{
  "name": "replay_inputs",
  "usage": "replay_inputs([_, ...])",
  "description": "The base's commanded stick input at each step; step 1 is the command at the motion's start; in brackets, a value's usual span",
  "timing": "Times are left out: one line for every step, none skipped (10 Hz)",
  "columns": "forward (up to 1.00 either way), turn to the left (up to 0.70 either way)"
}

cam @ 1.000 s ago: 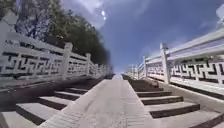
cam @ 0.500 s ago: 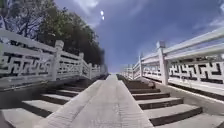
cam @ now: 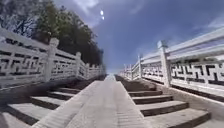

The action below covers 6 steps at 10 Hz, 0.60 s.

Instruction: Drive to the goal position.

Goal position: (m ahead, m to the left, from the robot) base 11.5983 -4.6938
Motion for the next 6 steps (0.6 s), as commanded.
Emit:
replay_inputs([0.45,0.0])
replay_inputs([0.45,0.0])
replay_inputs([0.45,0.0])
replay_inputs([0.45,0.0])
replay_inputs([0.45,0.0])
replay_inputs([0.45,0.0])
